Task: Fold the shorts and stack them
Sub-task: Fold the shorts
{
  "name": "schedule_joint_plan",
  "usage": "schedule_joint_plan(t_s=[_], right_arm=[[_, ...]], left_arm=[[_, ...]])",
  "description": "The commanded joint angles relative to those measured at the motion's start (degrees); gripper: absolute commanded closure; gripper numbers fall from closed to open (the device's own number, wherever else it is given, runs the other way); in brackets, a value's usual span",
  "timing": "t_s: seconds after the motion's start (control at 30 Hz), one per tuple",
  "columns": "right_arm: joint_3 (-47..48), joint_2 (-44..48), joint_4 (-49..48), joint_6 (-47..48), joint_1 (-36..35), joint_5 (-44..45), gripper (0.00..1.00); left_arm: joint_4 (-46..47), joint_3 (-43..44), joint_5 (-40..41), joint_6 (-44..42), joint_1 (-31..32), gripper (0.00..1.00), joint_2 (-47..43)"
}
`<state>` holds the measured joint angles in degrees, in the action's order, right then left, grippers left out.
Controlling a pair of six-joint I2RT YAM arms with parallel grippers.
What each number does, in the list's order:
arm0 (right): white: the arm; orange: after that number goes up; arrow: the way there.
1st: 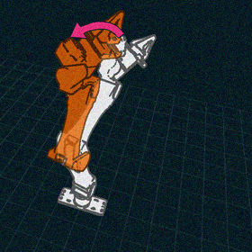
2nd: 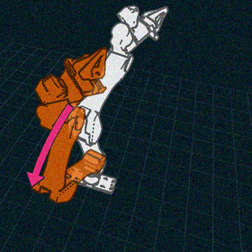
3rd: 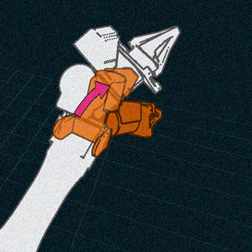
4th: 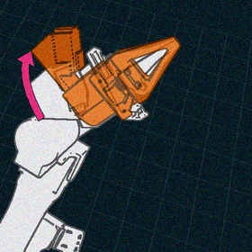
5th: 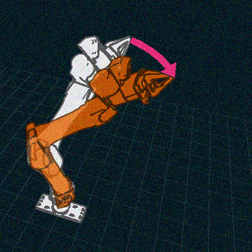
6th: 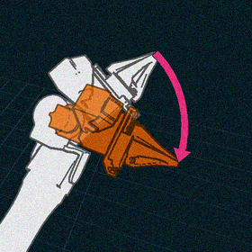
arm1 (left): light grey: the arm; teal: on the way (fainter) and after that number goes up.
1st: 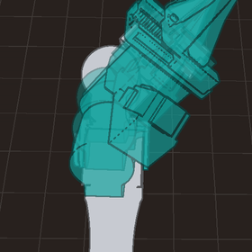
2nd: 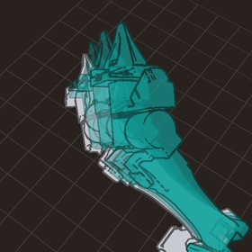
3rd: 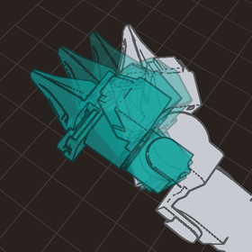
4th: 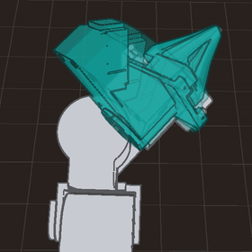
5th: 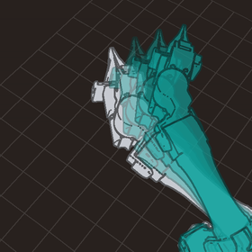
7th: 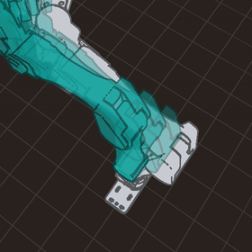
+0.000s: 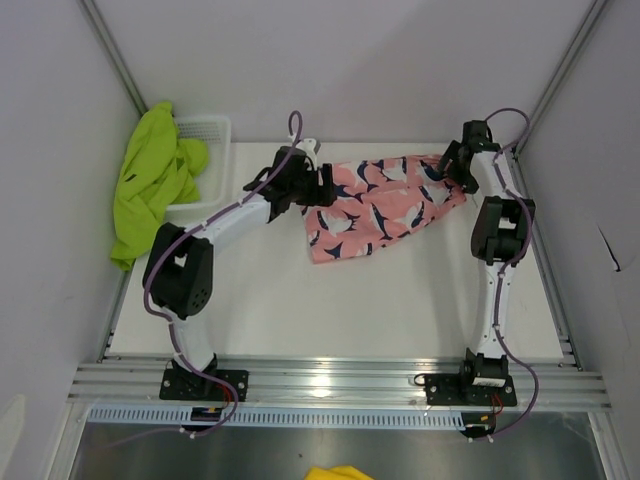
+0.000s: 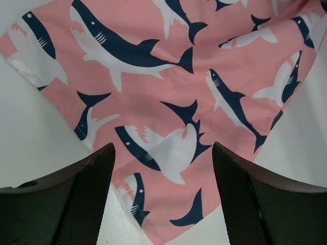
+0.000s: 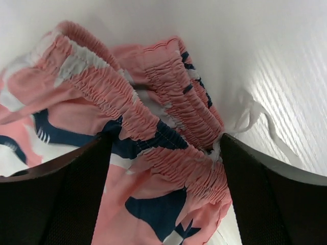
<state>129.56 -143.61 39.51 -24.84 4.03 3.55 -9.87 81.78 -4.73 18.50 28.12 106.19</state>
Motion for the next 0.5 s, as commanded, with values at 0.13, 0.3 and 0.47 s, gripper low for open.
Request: schedule_joint_plan(t_s=[0.13, 0.3, 0.47], right_arm=[[-3.9, 3.1, 10.5, 8.0, -3.9, 7.7, 0.25], [-15.8, 8.5, 12.2, 9.2, -9.4, 13.0, 0.28], [-38.7, 27.3, 1.5, 6.4, -12.5, 6.7, 0.27]], left_arm=[[4.3, -1.9, 0.3, -1.4, 0.4, 0.21, -6.3], [3.9, -3.5, -1.3, -1.6, 0.4, 0.21, -9.2], [2.7, -5.8, -1.4, -2.0, 1.8, 0.21, -13.8]])
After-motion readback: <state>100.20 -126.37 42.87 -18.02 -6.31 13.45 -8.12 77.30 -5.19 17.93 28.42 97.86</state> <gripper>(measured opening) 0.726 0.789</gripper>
